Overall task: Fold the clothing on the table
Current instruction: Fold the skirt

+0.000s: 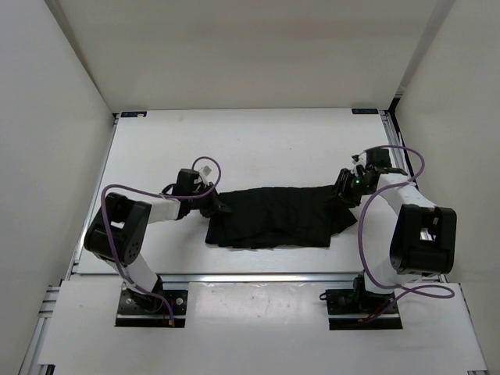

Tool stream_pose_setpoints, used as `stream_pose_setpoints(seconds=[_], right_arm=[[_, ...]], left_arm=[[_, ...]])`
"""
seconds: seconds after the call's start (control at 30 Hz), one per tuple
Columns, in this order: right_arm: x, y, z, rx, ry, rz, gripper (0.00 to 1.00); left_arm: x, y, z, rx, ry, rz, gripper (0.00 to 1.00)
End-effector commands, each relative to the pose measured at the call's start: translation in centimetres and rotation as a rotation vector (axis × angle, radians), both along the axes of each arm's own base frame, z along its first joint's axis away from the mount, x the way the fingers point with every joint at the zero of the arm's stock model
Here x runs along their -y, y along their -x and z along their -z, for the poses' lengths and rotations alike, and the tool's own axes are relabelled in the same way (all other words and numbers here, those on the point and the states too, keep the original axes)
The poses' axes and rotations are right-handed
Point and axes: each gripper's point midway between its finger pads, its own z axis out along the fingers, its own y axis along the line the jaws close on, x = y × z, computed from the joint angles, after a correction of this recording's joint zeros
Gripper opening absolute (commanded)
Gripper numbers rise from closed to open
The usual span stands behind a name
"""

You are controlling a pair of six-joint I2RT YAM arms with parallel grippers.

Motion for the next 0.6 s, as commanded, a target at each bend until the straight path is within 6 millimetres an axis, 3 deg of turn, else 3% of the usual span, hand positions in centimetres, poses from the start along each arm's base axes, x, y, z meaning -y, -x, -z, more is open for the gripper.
stream_pose_setpoints(seconds=[0.0, 0.17, 0.37, 0.57], right_arm=[[1.2, 0.3, -0.1, 0.027, 0.112, -0.008, 0.43], [2.7, 0.7, 0.8, 0.019, 0.251, 0.012, 0.43], [2.9, -0.3, -0.1, 0.048, 0.251, 0.018, 0.43], [0.2, -1.5, -0.2, 0.081, 0.106, -0.024, 0.43]], left_arm=[[-2.7, -0.4, 2.2, -0.02, -0.134, -0.045, 0.0], [-4.2, -2.0, 3.2, -0.001, -0.237, -0.095, 0.0], [-5.5, -3.7, 3.6, 0.022, -0.427, -0.123, 0.0], [-6.5, -4.4, 3.7, 0.023, -0.483, -0.12, 0.0]])
